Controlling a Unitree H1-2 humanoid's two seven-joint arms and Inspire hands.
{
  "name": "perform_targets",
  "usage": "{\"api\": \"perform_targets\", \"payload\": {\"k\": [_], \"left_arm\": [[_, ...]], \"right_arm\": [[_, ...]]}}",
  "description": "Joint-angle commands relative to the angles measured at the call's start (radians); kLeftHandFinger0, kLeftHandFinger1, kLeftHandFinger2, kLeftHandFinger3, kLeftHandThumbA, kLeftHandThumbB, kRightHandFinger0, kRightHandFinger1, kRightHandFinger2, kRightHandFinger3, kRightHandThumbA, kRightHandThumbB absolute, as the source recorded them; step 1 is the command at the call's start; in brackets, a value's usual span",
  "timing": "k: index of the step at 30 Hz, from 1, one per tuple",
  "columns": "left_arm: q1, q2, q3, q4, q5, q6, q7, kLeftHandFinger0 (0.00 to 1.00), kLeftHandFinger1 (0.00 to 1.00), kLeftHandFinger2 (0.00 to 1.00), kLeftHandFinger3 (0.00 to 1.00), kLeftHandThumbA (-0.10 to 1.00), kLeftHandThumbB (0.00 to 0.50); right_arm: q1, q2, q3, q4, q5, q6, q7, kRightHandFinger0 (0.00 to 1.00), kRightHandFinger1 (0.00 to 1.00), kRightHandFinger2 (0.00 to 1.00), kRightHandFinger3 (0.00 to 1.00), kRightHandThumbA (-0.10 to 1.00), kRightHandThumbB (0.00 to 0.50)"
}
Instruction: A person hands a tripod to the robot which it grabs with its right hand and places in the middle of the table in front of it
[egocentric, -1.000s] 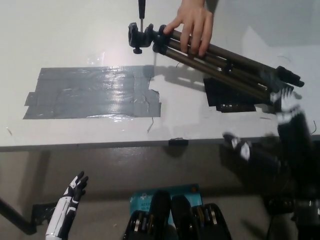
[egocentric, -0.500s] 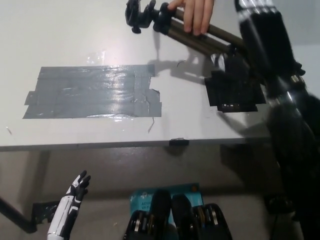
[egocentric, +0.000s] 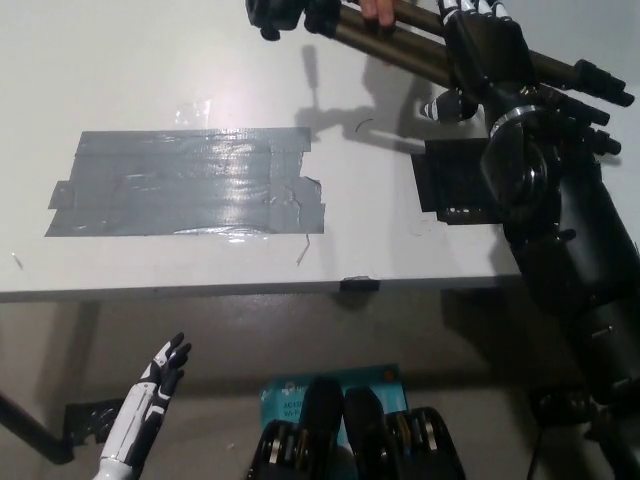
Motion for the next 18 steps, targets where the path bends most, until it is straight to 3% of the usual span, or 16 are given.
{"api": "perform_targets", "payload": {"k": [1,13,14,15,16,17,18], "left_arm": [[-0.008,0.019,0.001,-0.034,-0.009,-0.03,-0.019,1.0,1.0,1.0,1.0,1.0,0.313],[-0.012,0.021,-0.001,-0.03,0.0,-0.033,-0.028,1.0,1.0,1.0,1.0,1.0,0.319],[-0.012,0.021,-0.001,-0.029,0.0,-0.035,-0.028,1.0,1.0,1.0,1.0,1.0,0.318],[-0.016,0.02,-0.002,-0.028,0.006,-0.034,-0.027,1.0,1.0,1.0,1.0,1.0,0.317],[-0.016,0.018,-0.003,-0.027,0.008,-0.037,-0.025,1.0,1.0,1.0,1.0,1.0,0.315],[-0.013,0.018,-0.003,-0.03,0.005,-0.035,-0.028,1.0,1.0,1.0,1.0,1.0,0.314],[-0.012,0.019,-0.004,-0.033,0.004,-0.031,-0.032,1.0,1.0,1.0,1.0,1.0,0.314]], "right_arm": [[-0.06,-0.016,0.018,0.01,0.005,0.071,0.014,1.0,1.0,1.0,1.0,1.0,0.5],[-0.081,-0.022,0.046,0.017,0.003,0.102,-0.032,1.0,1.0,1.0,1.0,0.96,0.496],[-0.087,-0.017,0.046,0.035,0.003,0.09,-0.065,1.0,1.0,1.0,1.0,0.91,0.5],[-0.102,-0.008,0.039,0.076,0.01,0.071,-0.127,1.0,1.0,1.0,1.0,0.78,0.477],[-0.111,0.004,0.035,0.119,0.009,0.052,-0.205,0.62,0.74,0.79,0.78,0.44,0.393],[-0.116,0.011,0.043,0.172,-0.002,0.015,-0.305,0.34,0.43,0.54,0.57,0.22,0.337],[-0.118,0.015,0.049,0.209,-0.006,-0.019,-0.377,0.04,0.08,0.2,0.29,-0.06,0.284]]}}
